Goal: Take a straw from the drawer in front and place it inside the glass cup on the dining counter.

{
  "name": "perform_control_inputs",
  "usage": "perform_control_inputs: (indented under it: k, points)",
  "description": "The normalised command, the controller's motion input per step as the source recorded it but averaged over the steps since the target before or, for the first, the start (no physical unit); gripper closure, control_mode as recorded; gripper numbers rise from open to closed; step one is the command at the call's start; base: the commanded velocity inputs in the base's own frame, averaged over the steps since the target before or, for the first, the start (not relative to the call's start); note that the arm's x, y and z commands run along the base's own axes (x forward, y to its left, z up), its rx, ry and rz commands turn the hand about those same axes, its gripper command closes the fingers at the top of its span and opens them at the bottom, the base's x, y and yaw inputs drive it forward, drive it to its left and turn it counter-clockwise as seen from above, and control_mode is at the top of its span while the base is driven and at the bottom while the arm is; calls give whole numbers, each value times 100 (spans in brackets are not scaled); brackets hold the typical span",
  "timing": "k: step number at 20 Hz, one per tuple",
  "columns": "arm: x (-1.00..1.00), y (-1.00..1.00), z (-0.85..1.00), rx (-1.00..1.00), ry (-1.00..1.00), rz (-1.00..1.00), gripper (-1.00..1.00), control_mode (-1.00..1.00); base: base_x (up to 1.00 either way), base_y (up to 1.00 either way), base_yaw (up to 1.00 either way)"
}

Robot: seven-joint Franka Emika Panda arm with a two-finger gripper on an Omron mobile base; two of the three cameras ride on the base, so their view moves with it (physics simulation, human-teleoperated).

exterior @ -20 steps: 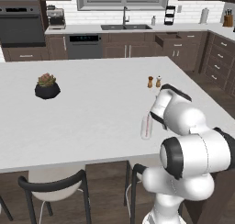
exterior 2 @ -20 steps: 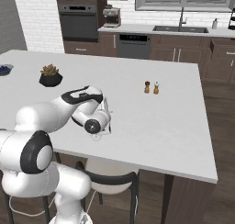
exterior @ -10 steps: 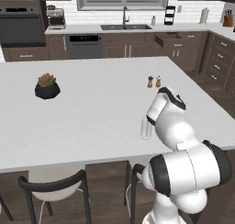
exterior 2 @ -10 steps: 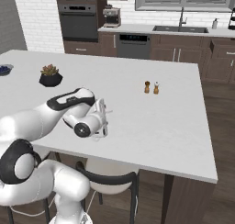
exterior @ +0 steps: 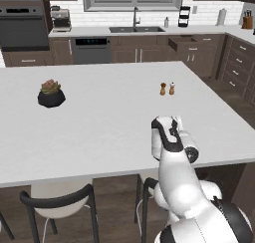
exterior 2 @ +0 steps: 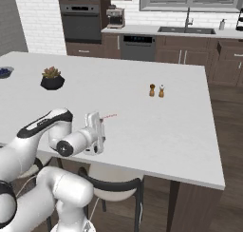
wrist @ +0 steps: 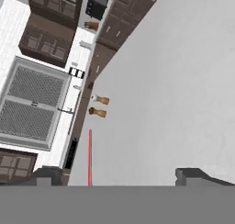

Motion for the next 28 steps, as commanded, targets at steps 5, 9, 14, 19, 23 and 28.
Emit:
perform_control_inputs:
  k: [5, 9, 14, 19, 23, 28]
  points:
    - [-75, 0, 99, 3, 1, 0, -100, -100, 0, 0, 0]
    - [-76, 0, 100, 6, 0, 0, -100, -100, 0, 0, 0]
    - [-75, 1, 100, 5, 0, 0, -100, -100, 0, 0, 0]
    - [-72, 17, 100, 4, 0, 0, -100, -100, 0, 0, 0]
    - [-60, 32, 100, 3, -1, 0, -100, -100, 0, 0, 0]
    - [-68, 48, 100, 0, -8, 0, -100, -100, 0, 0, 0]
